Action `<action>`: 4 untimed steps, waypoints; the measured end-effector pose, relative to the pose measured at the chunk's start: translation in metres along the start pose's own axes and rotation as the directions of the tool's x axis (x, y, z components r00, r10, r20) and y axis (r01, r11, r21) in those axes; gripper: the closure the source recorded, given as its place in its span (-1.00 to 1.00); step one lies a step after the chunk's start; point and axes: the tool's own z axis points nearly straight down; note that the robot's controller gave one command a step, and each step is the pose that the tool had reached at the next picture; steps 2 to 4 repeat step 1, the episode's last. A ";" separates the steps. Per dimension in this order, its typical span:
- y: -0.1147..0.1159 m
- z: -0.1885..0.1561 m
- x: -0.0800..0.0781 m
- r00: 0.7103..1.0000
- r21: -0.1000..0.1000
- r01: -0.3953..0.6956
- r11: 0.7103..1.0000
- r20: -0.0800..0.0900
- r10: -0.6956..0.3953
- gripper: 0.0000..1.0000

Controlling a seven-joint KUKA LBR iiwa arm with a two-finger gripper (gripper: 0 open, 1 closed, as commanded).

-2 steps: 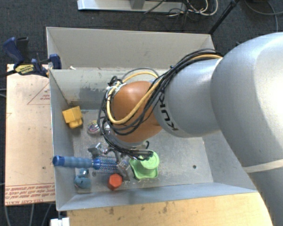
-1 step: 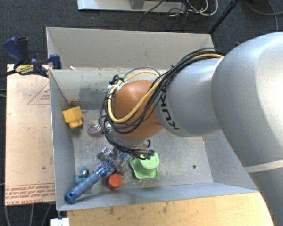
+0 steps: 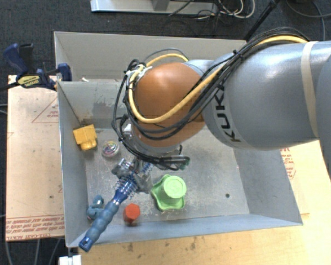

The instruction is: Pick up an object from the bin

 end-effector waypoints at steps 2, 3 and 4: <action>0.012 -0.104 -0.006 1.000 0.001 -0.018 1.000 0.001 0.018 1.00; 0.012 -0.104 -0.006 1.000 0.001 -0.018 1.000 0.001 0.018 1.00; 0.012 -0.104 -0.006 1.000 0.001 -0.018 1.000 0.001 0.018 1.00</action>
Offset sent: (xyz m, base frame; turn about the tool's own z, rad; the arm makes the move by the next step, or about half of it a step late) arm -0.0076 0.0101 0.1005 0.0179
